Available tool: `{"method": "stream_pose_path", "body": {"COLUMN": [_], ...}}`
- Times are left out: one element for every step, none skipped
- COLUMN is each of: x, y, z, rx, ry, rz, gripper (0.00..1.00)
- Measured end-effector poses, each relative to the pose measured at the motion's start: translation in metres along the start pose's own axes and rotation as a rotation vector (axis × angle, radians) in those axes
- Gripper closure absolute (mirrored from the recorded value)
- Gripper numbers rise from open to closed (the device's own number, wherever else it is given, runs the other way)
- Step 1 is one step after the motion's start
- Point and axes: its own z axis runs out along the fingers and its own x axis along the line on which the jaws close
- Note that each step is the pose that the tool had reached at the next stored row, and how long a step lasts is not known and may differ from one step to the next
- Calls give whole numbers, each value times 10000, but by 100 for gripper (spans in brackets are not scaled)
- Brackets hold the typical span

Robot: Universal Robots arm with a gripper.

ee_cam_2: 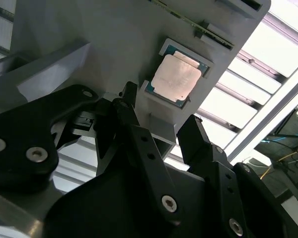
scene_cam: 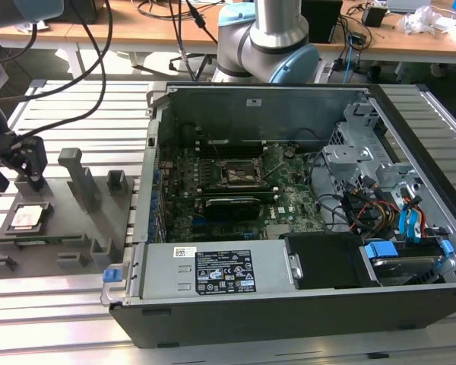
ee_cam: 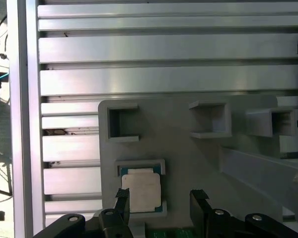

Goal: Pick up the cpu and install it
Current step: 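Pick up the cpu and move it towards the insertion slot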

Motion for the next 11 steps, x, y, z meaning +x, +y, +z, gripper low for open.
{"method": "stream_pose_path", "body": {"x": [0, 0, 0, 1, 1, 1, 1, 1, 1, 2, 1], "y": [0, 0, 0, 0, 0, 0, 0, 0, 0, 0, 0], "z": [5, 9, 17, 25, 30, 38, 44, 48, 53, 56, 61], "rx": [0, 0, 0, -1, 0, 0, -1, -1, -1, 0, 0], "ry": [0, -1, 0, -1, 0, -1, -1, -1, -1, -1, -1], "rz": [0, 0, 0, 0, 0, 0, 0, 0, 0, 0, 0], "gripper": [40, 40, 40, 40, 40, 40, 40, 40, 40, 40, 40]}}
